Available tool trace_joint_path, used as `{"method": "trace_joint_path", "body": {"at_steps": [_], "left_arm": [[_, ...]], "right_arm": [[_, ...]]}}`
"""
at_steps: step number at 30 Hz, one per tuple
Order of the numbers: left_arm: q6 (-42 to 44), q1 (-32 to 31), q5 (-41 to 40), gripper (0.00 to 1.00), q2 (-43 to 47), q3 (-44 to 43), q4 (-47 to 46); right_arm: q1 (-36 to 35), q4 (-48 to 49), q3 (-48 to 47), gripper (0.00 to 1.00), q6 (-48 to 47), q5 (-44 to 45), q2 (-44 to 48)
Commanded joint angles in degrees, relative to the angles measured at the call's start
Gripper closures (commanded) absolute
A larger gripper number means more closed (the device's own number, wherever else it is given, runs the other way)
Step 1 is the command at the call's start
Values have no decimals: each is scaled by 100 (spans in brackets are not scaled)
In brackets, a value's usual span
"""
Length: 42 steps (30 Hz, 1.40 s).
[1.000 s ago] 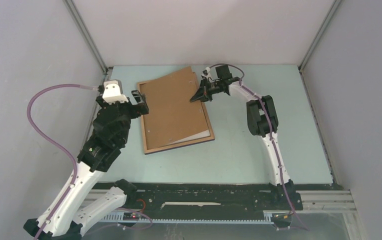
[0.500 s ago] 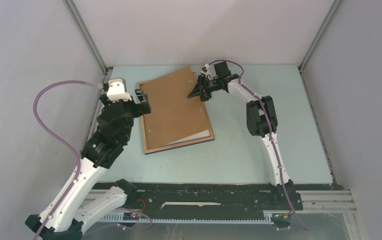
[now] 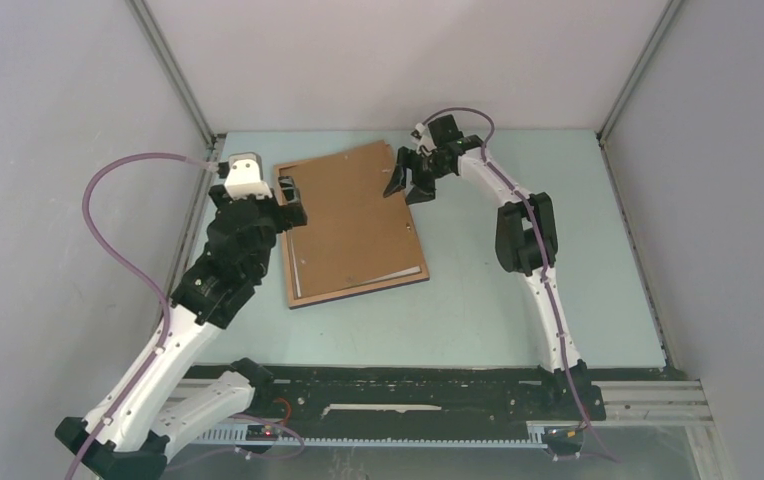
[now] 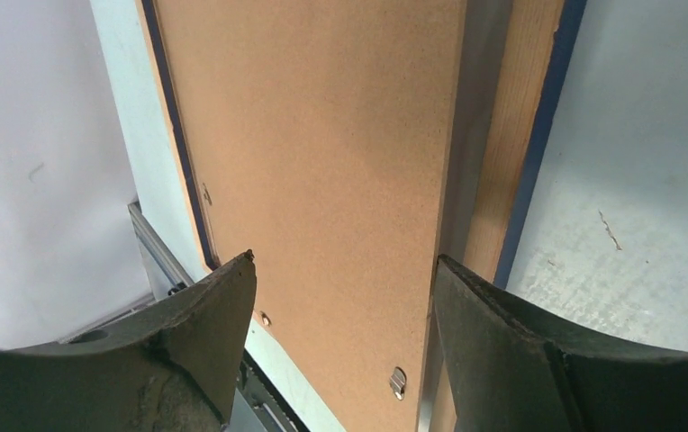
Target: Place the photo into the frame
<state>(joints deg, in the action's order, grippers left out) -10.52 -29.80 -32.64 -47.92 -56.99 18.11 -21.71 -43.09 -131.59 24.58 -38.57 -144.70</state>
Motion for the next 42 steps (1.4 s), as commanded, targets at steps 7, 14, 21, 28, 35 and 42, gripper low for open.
{"method": "trace_joint_path", "body": {"at_steps": [7,14,21,28,35,42], "left_arm": [[21,36,-129,9,-191,112,-123],[28,47,-138,7,-322,97,-114],[-271,129,-45,0,-585,8,65],[-1148,610,536,0,-855,-199,661],[-3161,3140,3125,0,-1749,535,602],[-3297,3814,4150,3,-3652,226,513]], "right_arm": [[-360,-40,-206,21,-312,-368,430],[-371,-501,-239,19,-595,868,612],[-369,-635,178,19,-822,1636,1121],[-194,185,1349,20,-539,1470,1647],[-350,131,1660,27,-467,1713,1448],[-496,-454,1325,28,-627,2335,1139]]}}
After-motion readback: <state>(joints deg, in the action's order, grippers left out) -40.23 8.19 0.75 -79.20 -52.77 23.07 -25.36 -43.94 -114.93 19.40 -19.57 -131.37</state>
